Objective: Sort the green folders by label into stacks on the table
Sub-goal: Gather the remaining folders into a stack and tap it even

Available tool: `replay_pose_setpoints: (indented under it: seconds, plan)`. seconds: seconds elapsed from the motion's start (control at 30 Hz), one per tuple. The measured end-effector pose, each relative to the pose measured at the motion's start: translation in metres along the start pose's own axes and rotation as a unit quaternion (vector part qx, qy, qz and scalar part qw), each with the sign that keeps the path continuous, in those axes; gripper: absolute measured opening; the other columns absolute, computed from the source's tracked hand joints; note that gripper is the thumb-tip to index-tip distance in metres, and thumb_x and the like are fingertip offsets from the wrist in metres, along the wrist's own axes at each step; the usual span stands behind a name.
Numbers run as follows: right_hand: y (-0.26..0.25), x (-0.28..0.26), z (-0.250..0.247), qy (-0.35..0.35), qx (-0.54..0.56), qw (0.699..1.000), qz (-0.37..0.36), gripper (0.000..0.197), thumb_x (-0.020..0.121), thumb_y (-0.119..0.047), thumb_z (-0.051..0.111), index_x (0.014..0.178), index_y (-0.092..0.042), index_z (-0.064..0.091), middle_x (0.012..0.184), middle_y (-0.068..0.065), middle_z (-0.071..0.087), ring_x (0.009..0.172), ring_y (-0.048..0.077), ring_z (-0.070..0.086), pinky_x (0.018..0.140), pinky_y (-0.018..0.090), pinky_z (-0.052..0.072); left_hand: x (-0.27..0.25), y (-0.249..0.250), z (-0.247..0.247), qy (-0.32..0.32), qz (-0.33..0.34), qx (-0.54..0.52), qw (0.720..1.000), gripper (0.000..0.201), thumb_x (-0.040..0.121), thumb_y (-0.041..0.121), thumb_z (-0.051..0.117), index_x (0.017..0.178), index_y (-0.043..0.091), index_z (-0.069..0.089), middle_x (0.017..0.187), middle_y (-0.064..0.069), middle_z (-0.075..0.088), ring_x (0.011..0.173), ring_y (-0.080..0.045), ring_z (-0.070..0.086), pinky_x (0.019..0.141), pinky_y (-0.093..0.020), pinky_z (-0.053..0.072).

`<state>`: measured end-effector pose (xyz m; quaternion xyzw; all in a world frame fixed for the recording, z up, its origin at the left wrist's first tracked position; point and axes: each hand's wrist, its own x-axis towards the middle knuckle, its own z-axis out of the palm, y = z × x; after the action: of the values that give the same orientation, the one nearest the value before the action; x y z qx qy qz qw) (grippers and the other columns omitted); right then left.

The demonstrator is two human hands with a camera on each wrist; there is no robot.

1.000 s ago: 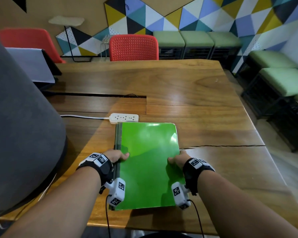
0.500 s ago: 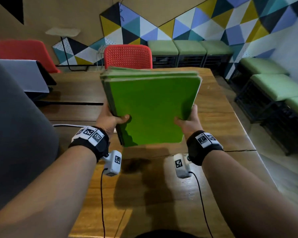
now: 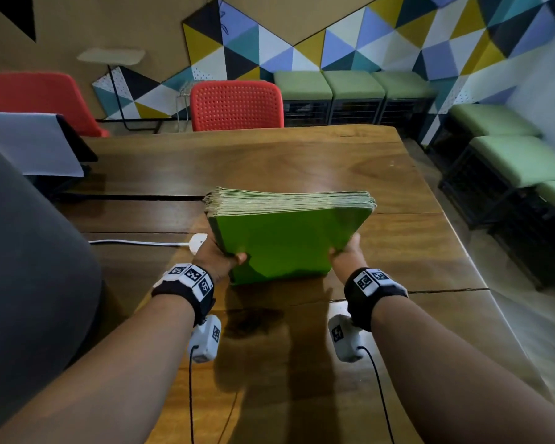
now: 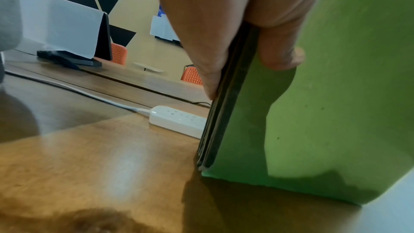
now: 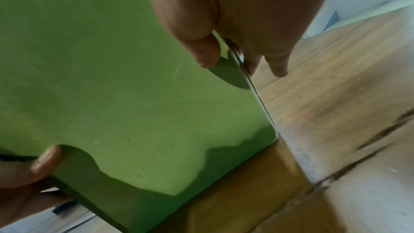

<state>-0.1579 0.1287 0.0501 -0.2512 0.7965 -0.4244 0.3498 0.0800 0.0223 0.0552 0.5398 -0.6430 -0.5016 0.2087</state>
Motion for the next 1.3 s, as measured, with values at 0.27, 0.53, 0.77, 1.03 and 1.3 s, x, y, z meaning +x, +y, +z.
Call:
replay_pose_setpoints:
  seconds: [0.27,0.53,0.77,1.03,1.3]
  plan:
    - [0.011,-0.002,0.000,0.041,-0.055,0.996,-0.063,0.039,0.094,-0.002,0.043,0.130,-0.011,0.033,0.114,0.007,0.051,0.099,0.024,0.050,0.083,0.033,0.041,0.015,-0.010,0.001,0.040,0.022,0.028,0.999,0.064,0.079,0.013,0.075,0.134,0.020,0.042,0.130,-0.007,0.061,0.121,-0.027,0.055,0.103,-0.047,0.045]
    - [0.011,-0.009,0.002,0.007,-0.117,0.993,0.013,0.038,0.096,-0.012,0.047,0.131,-0.008,0.031,0.122,0.018,0.057,0.094,0.026,0.054,0.078,0.032,0.040,0.012,-0.019,0.004,0.010,0.010,0.093,0.996,0.066,0.076,0.021,0.079,0.131,0.018,0.044,0.127,-0.008,0.063,0.120,-0.030,0.057,0.099,-0.039,0.046]
    - [0.039,-0.028,-0.020,0.062,-0.151,0.986,0.042,0.034,0.096,-0.023,0.050,0.126,-0.012,0.039,0.112,0.016,0.063,0.088,0.031,0.059,0.074,0.035,0.045,0.007,-0.013,0.024,-0.030,0.022,0.201,0.979,0.065,0.079,0.039,0.072,0.130,0.010,0.043,0.123,-0.009,0.064,0.114,-0.030,0.061,0.094,-0.034,0.048]
    - [0.069,-0.040,-0.076,0.127,-0.082,0.985,0.089,0.038,0.097,-0.022,0.050,0.134,-0.016,0.043,0.124,0.011,0.060,0.102,0.028,0.058,0.080,0.031,0.043,-0.008,0.009,0.093,-0.097,-0.012,0.305,0.947,0.078,0.080,0.060,0.060,0.132,0.003,0.044,0.130,-0.016,0.057,0.117,-0.033,0.057,0.095,-0.040,0.049]
    - [0.100,-0.018,-0.140,0.129,-0.111,0.977,0.124,0.036,0.099,-0.022,0.047,0.134,-0.012,0.047,0.123,0.012,0.061,0.107,0.029,0.058,0.075,0.026,0.038,-0.024,0.038,0.171,-0.138,-0.056,0.327,0.933,0.077,0.088,0.058,0.052,0.133,-0.003,0.041,0.116,-0.014,0.056,0.102,-0.027,0.058,0.080,-0.034,0.046]
